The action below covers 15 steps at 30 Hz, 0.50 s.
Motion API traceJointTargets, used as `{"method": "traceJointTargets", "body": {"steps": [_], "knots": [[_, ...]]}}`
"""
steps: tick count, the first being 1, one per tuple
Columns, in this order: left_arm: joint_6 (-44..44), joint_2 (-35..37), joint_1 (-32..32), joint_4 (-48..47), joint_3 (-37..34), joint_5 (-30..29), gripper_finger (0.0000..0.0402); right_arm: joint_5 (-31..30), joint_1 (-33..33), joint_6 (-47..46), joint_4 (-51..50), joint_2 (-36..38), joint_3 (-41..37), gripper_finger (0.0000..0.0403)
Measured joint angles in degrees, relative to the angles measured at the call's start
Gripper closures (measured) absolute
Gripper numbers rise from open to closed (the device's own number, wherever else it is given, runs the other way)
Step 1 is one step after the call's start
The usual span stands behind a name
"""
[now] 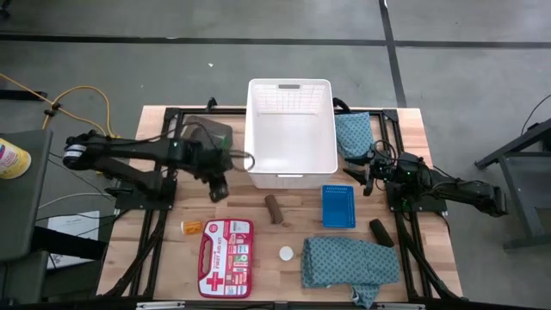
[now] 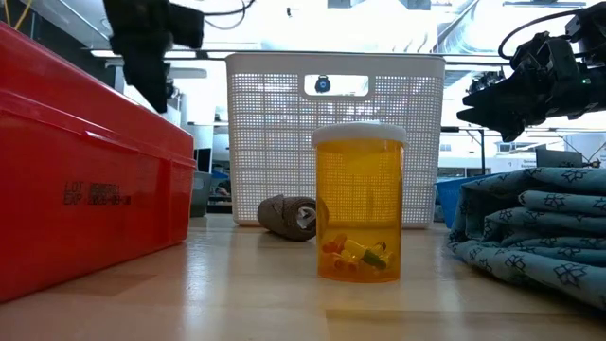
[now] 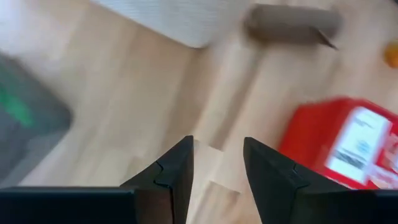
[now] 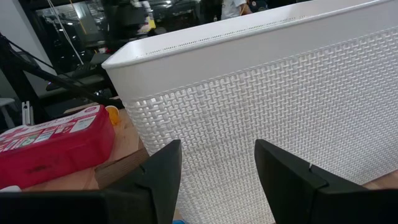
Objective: Pick & place medical supplies in basket/bin
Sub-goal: Put the brown bandage into the black bin
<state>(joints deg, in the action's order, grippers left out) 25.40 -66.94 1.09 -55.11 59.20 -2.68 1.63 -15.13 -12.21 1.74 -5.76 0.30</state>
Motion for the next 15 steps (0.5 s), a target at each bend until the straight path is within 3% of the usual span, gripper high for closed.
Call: {"method": "traceJointTargets", "body": {"steps": [15], "knots": [[1.8,0.0,20.4,4.6,0.0,-0.1,0.0268,0.0,0.0,0.0,0.0,0.0,0.0,0.0211]]}}
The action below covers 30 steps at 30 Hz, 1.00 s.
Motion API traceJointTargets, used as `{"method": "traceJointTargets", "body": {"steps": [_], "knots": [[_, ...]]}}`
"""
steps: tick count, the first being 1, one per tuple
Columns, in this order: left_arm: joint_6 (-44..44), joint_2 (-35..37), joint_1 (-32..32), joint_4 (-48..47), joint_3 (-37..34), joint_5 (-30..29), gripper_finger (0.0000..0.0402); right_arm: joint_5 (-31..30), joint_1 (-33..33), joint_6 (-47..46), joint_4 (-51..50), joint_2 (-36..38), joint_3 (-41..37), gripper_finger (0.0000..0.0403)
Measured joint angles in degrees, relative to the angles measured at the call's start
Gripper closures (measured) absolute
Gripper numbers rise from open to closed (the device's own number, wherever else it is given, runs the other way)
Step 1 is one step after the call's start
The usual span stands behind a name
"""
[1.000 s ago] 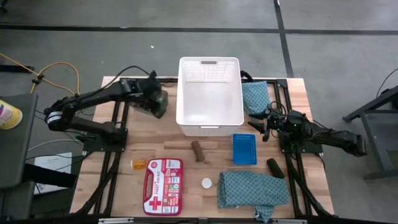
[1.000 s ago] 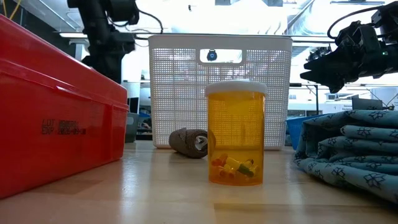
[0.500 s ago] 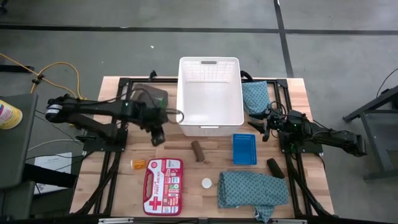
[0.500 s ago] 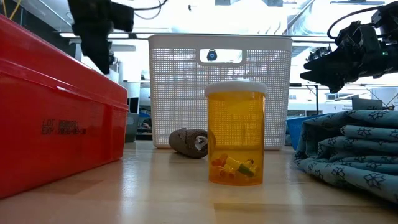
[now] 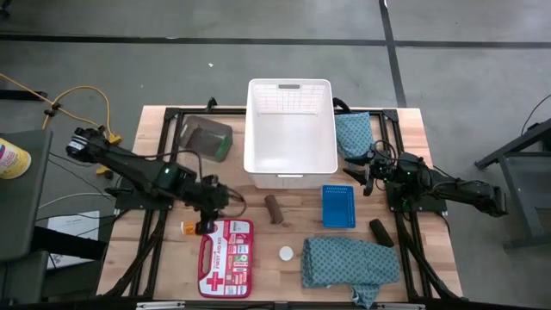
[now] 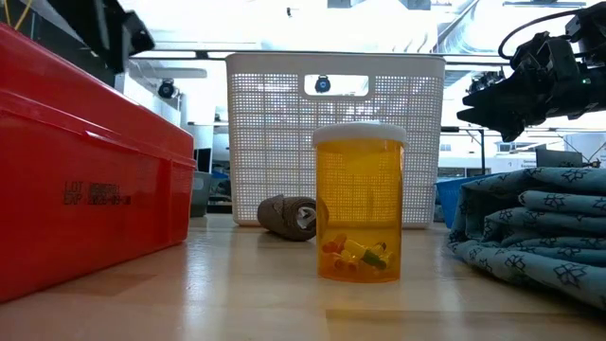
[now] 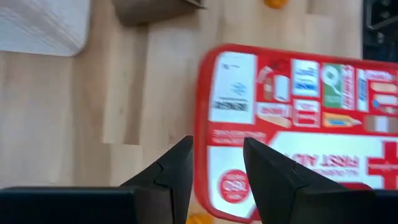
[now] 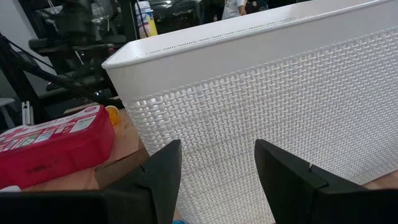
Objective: Pick & place medical supplies in basket/bin
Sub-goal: Put the brown bandage into the black bin
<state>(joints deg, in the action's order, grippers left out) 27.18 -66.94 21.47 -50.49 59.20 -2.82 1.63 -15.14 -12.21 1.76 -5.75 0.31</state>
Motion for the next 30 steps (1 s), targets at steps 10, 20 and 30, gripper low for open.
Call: {"method": "traceJointTargets", "body": {"steps": [10,20,30], "knots": [[0.7,0.0,3.2,0.0,0.0,-0.5,0.0268,0.0,0.0,0.0,0.0,0.0,0.0,0.0211],[0.0,-0.3,3.0,1.9,0.0,-0.4,0.0268,0.0,0.0,0.0,0.0,0.0,0.0,0.0211],[-7.0,-5.5,-3.1,7.0,0.9,6.5,0.0268,0.0,0.0,0.0,0.0,0.0,0.0,0.0211]]}}
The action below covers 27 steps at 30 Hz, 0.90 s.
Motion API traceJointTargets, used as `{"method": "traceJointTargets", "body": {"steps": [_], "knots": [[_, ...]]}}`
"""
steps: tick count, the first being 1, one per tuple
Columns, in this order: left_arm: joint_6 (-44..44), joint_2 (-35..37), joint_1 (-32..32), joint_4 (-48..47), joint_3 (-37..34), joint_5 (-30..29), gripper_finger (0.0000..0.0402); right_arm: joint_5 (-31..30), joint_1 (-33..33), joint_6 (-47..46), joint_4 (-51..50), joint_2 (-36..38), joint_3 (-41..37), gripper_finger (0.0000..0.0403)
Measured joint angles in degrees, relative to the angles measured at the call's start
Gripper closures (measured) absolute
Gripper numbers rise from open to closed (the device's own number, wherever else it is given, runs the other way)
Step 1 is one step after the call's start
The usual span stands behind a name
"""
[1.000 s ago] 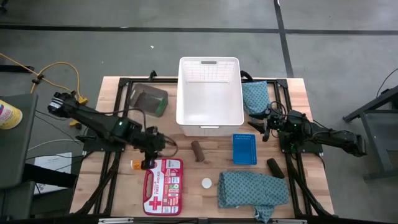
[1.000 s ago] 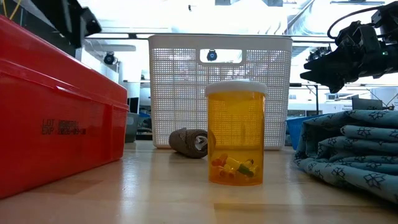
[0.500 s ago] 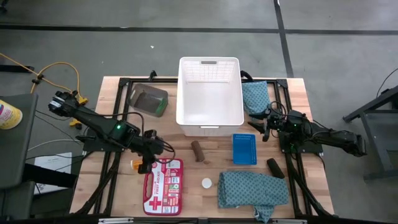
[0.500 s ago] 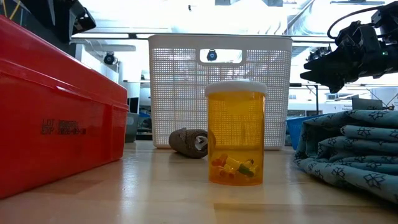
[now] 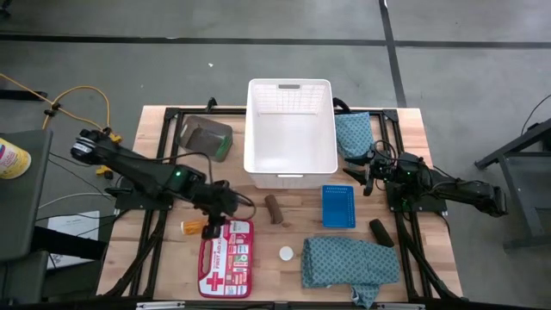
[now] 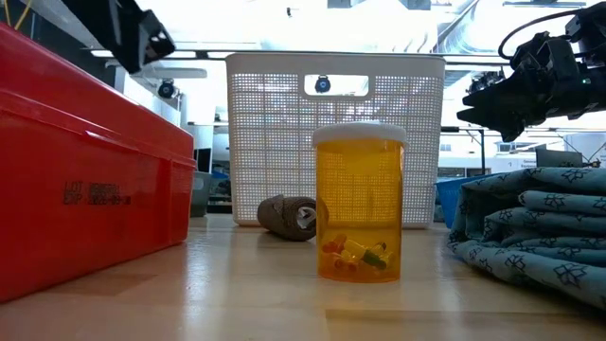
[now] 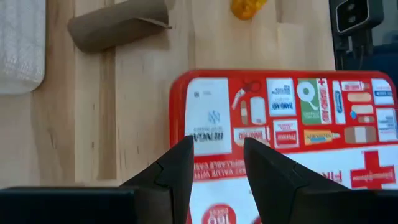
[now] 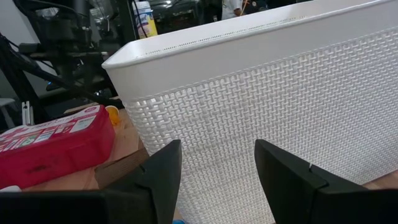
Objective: Pick & place medical supplies in basket/bin
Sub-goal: Put the brown bandage into the black bin
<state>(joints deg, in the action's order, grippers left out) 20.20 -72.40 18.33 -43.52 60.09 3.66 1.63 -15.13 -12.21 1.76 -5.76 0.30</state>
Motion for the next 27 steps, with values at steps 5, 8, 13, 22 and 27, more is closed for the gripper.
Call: {"method": "traceJointTargets", "body": {"steps": [5,8,13,22,27], "knots": [[-5.5,-3.4,-2.8,0.7,2.9,1.0,0.0268,0.0,0.0,0.0,0.0,0.0,0.0,0.0211],[-9.4,-5.6,-3.7,0.8,5.3,1.0,0.0268,0.0,0.0,0.0,0.0,0.0,0.0,0.0211],[-15.9,-9.6,-4.1,0.6,9.6,0.9,0.0268,0.0,0.0,0.0,0.0,0.0,0.0,0.0211],[-29.1,-17.2,-4.1,1.1,18.7,-5.6,0.0268,0.0,0.0,0.0,0.0,0.0,0.0,0.0211],[-36.8,-20.9,-4.1,3.8,22.1,-8.4,0.0268,0.0,0.0,0.0,0.0,0.0,0.0,0.0211]]}}
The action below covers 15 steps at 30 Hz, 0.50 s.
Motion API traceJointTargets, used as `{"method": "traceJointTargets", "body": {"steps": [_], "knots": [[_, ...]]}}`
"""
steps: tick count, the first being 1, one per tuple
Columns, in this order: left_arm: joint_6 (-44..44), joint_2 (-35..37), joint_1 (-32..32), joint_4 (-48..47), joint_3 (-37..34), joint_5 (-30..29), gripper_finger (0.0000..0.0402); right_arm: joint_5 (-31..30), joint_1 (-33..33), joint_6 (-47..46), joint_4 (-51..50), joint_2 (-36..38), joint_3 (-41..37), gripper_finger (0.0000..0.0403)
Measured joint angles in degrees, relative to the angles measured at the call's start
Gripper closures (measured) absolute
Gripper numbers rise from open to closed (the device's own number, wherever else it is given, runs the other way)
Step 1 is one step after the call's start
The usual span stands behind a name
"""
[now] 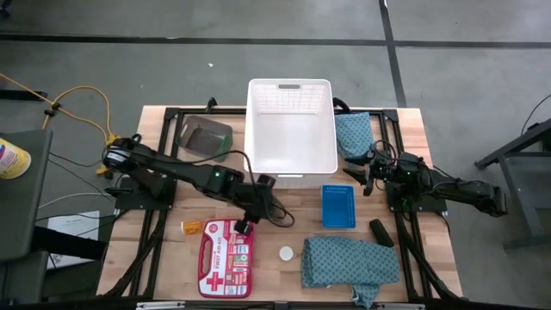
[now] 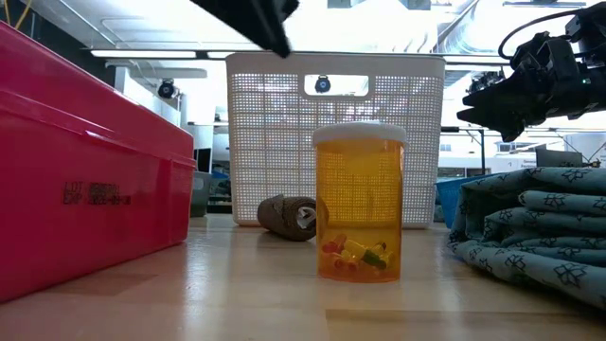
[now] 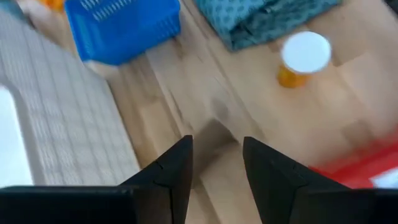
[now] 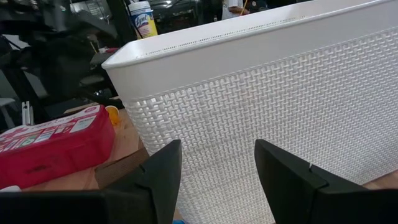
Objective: Pick & place medical supplies in basket/bin
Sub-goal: Put the brown bandage into the black bin
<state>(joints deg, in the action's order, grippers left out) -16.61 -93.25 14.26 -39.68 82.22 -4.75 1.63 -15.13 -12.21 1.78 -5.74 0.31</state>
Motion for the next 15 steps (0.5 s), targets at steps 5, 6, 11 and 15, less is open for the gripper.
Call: {"method": "traceJointTargets", "body": {"steps": [5,6,11,15], "knots": [[-7.5,-2.5,0.2,6.9,0.6,-1.0,0.0268,0.0,0.0,0.0,0.0,0.0,0.0,0.0211],[-8.6,-2.8,0.3,8.0,0.6,-1.6,0.0268,0.0,0.0,0.0,0.0,0.0,0.0,0.0211],[-9.8,-3.8,0.7,11.6,0.7,-4.9,0.0268,0.0,0.0,0.0,0.0,0.0,0.0,0.0211],[-10.2,-4.2,0.7,11.5,0.6,-5.6,0.0268,0.0,0.0,0.0,0.0,0.0,0.0,0.0211]]}}
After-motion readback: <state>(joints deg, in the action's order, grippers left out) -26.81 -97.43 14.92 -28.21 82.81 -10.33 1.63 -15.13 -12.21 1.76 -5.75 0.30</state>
